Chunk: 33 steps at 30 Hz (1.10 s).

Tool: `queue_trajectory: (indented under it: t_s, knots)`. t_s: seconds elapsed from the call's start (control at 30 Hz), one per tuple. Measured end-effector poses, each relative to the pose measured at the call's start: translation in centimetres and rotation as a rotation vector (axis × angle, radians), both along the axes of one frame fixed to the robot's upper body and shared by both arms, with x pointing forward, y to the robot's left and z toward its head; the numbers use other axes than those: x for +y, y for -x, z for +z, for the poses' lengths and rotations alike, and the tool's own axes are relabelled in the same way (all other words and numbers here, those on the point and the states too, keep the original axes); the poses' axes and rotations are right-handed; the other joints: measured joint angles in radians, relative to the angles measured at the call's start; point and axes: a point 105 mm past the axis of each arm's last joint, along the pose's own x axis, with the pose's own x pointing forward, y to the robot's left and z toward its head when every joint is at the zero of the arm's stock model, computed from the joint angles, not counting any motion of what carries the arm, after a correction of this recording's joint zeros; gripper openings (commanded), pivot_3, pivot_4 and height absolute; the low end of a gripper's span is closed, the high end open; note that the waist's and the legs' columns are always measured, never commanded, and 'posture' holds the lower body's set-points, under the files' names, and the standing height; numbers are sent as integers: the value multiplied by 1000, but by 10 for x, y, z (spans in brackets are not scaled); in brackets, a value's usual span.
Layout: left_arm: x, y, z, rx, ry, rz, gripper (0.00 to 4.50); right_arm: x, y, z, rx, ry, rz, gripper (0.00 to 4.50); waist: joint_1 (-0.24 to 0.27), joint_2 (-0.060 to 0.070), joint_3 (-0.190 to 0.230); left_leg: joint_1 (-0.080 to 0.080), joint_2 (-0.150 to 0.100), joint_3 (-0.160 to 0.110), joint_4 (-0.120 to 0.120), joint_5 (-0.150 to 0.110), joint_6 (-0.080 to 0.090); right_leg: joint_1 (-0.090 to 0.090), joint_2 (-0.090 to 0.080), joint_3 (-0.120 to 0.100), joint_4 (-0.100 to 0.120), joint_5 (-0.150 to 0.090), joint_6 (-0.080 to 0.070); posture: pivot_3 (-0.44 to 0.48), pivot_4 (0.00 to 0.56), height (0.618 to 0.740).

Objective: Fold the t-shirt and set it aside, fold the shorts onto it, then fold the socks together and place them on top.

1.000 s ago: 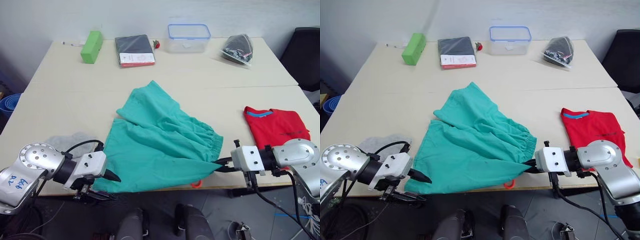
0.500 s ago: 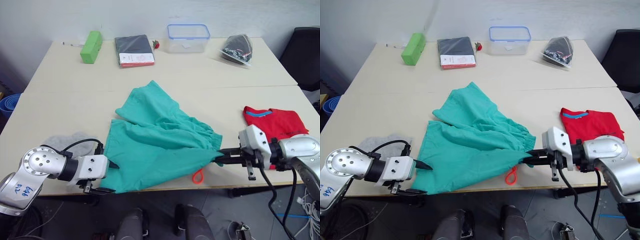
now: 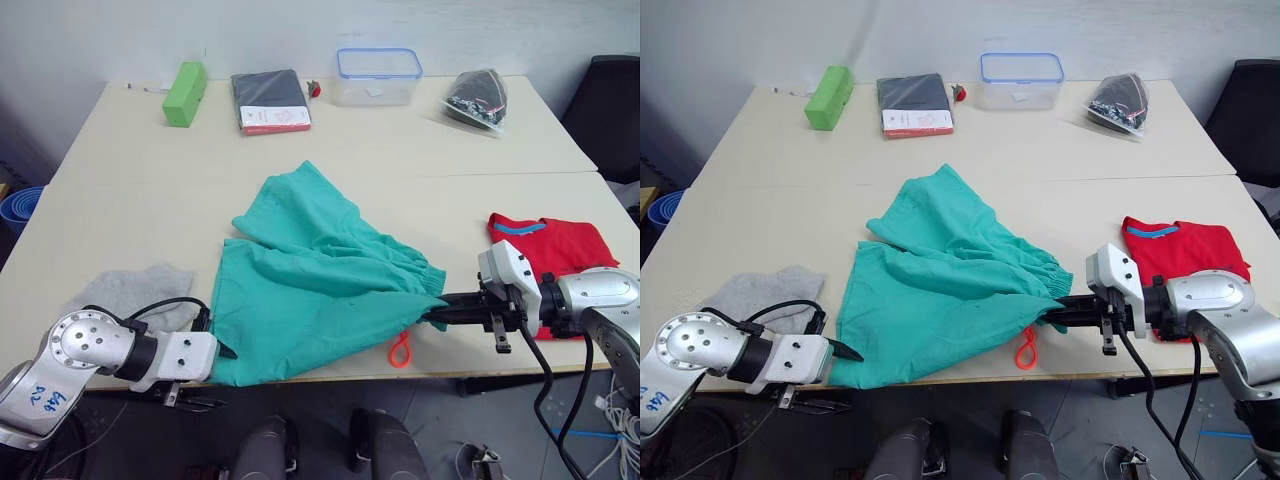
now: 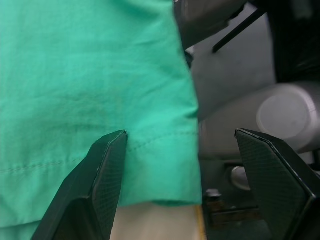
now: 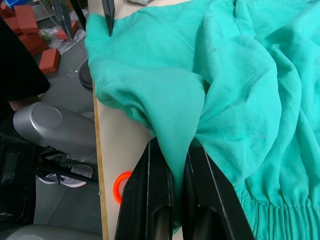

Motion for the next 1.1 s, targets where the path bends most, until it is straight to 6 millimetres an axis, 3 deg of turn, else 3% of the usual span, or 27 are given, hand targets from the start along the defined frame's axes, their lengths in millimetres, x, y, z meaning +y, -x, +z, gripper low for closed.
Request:
queue_trajectory:
  t_s: [0.03, 0.4, 0.47, 1.1]
  knots:
    - [0, -2, -1, -13, 1, -7, 3632, 0, 0, 0, 3, -2, -1, 0, 0, 0, 0, 0, 0, 0, 0, 0, 0, 0, 0, 0, 0, 0, 0, 0, 150, 740]
    - [3, -14, -1, -66, 14, -1, 373, 0, -1, -1, 10, -3, -18, 0, 1, 2, -1, 1, 0, 0, 0, -1, -2, 0, 0, 0, 1, 0, 0, 0, 150, 740]
    - [4, -15, -1, -71, 14, 1, 18, 0, -1, -1, 10, -3, -18, 0, 1, 2, -1, 1, 0, 0, 0, 0, -1, 0, 0, 0, 1, 0, 0, 0, 150, 740]
    - [10, -2, 7, 128, 81, 121, 18, 0, -2, -1, -19, 8, -15, 0, -26, 2, -1, 1, 5, 5, -1, -2, -2, -1, 7, -5, 0, -1, -2, 0, 150, 740]
